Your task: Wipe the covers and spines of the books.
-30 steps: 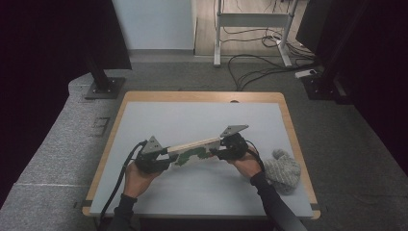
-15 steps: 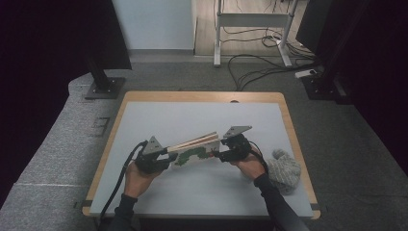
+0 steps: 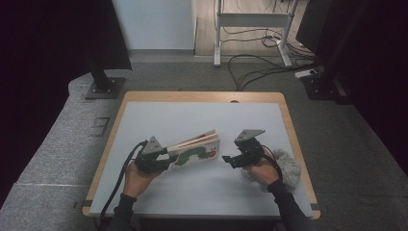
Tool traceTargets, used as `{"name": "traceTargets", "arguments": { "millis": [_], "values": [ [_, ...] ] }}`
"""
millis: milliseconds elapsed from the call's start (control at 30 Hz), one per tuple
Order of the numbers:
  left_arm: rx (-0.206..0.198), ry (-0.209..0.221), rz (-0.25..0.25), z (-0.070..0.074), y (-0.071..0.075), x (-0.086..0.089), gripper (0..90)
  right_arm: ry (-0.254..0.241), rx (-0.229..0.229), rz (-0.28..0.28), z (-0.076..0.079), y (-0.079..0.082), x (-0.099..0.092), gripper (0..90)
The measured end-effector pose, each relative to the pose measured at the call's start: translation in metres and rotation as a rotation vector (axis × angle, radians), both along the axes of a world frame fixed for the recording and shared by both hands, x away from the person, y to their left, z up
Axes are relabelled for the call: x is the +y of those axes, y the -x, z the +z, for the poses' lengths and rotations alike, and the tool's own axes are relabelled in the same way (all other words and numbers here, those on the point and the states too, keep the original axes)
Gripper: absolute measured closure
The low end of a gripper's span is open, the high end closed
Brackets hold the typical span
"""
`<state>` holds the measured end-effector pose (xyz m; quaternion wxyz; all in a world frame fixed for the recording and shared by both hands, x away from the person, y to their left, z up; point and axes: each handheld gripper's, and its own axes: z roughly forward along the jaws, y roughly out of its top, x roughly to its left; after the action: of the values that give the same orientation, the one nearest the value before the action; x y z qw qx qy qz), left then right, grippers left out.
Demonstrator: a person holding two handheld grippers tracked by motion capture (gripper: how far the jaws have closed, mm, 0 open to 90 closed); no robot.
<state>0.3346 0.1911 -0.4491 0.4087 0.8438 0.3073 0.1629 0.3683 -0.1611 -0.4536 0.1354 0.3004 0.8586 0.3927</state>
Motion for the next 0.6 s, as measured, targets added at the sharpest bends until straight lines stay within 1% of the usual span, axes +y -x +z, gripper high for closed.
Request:
{"name": "traceTargets", "arguments": {
  "millis": [100, 300, 467, 533, 600],
  "values": [
    [0.010, 0.005, -0.010, 0.000, -0.001, 0.001, 54.2, 0.000, -0.005, -0.009, 0.002, 0.005, -0.008, 16.6],
    [0.026, 0.003, -0.014, -0.001, -0.003, 0.001, 50.3, 0.011, -0.014, -0.028, 0.004, 0.011, -0.023, 13.9],
    [0.036, 0.000, -0.014, -0.003, -0.004, 0.000, 46.2, 0.010, -0.013, -0.059, 0.003, 0.017, -0.039, 12.2],
    [0.037, -0.003, -0.015, -0.004, -0.004, -0.001, 43.8, 0.013, -0.003, -0.071, 0.003, 0.019, -0.046, 9.7],
    [0.037, -0.001, -0.009, -0.005, -0.004, -0.002, 41.1, 0.025, -0.003, -0.087, 0.002, 0.022, -0.052, 5.1]
  ]
}}
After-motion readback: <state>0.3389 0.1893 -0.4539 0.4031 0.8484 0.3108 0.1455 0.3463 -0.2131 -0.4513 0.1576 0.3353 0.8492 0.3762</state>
